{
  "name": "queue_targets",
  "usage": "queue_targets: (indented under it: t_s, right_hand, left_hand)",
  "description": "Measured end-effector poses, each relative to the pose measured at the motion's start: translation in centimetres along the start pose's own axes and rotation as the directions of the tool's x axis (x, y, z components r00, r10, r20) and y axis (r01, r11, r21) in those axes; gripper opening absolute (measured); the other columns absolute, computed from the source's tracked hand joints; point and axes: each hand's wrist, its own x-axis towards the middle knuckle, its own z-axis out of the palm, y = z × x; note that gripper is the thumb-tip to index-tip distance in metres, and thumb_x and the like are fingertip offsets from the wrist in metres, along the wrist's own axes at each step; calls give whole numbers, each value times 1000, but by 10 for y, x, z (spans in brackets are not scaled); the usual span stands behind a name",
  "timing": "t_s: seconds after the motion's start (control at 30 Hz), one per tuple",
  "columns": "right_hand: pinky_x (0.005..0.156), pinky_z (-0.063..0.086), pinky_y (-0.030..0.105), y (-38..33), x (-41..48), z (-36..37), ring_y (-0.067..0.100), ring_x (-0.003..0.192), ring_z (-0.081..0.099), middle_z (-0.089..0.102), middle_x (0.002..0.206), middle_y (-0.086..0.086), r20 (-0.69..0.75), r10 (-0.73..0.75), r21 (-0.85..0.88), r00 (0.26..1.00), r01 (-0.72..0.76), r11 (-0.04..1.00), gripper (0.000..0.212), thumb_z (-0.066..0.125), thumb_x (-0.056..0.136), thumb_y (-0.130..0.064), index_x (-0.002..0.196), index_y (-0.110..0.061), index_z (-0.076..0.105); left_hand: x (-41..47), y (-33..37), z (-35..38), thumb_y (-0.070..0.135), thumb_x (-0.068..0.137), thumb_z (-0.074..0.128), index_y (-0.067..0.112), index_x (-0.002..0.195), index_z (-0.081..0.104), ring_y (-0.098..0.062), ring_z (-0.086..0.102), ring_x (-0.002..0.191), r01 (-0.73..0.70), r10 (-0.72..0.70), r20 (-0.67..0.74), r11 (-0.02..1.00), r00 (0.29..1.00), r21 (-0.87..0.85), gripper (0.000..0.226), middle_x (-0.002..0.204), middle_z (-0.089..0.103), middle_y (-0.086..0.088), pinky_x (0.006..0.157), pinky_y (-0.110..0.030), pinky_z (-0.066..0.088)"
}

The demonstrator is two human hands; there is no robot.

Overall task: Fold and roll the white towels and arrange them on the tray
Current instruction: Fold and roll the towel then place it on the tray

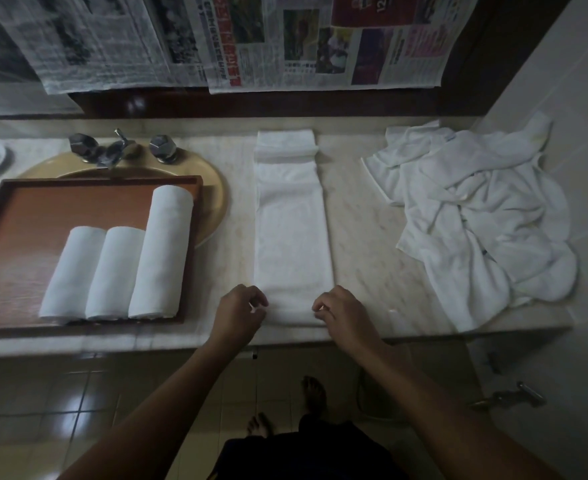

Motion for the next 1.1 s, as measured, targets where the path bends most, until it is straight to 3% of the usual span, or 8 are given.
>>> queue_targets:
  t_s: [0.17,0.3,0.47,0.6,0.77,0.87,0.93,1.1]
  right_hand:
    - [74,55,34,1,-11,15,19,95,57,60,103,1,-19,-141,-179,990,135,975,22,68,90,1,108,-12,73]
    - [79,49,37,0,-20,8,26,95,52,57,109,5,-1,-234,-234,972,227,945,30,59,88,-6,117,-10,67]
    - [79,48,39,1,-18,5,26,99,52,55,116,3,55,-211,-286,976,218,933,47,58,77,-4,122,-16,63]
    - [83,43,36,3,-12,-1,24,106,55,62,117,-4,75,-159,-308,984,174,935,47,64,79,-1,121,-22,66]
    - [98,42,39,6,-11,-12,15,115,57,67,121,-13,94,-11,-154,996,25,988,29,64,96,-12,121,-27,65]
    - [97,52,39,10,-11,-16,3,108,62,68,114,-15,73,47,19,996,-49,999,24,68,96,-14,116,-28,67]
    - [92,55,33,11,-8,-17,-4,100,62,67,107,-14,45,71,93,996,-74,993,18,71,94,-16,109,-26,69]
    - [80,48,29,8,-4,-7,13,95,53,61,98,-7,-108,-10,-18,994,8,1000,18,71,88,-6,97,-21,74]
  left_hand:
    - [-15,-2,18,-9,82,65,12,93,73,-20,54,81,-347,344,66,888,937,301,26,88,63,-2,62,-34,49]
    - [-24,-13,26,-8,71,68,10,102,70,-22,52,81,-384,381,81,853,921,354,36,94,62,-3,66,-36,49]
    - [-19,-14,20,-14,67,64,10,108,69,-25,53,85,-404,392,104,852,914,333,47,98,61,-4,67,-39,51]
    - [-13,-12,12,-11,71,67,8,103,73,-28,60,89,-324,313,84,915,946,240,38,94,69,-6,71,-41,54]
    - [-14,-5,-5,10,83,70,20,109,78,-10,65,98,-91,86,107,995,991,46,29,103,76,8,88,-26,52]
    - [-9,-9,-13,18,82,78,26,98,79,1,68,85,34,-28,110,998,994,-58,18,91,76,13,75,-15,50]
    - [-5,-12,-16,19,80,84,26,93,77,-1,68,82,137,-121,114,980,986,-142,16,85,75,11,70,-18,49]
    - [0,-13,-11,15,79,86,21,84,77,-13,65,70,306,-285,113,898,952,-316,12,76,74,2,64,-26,47]
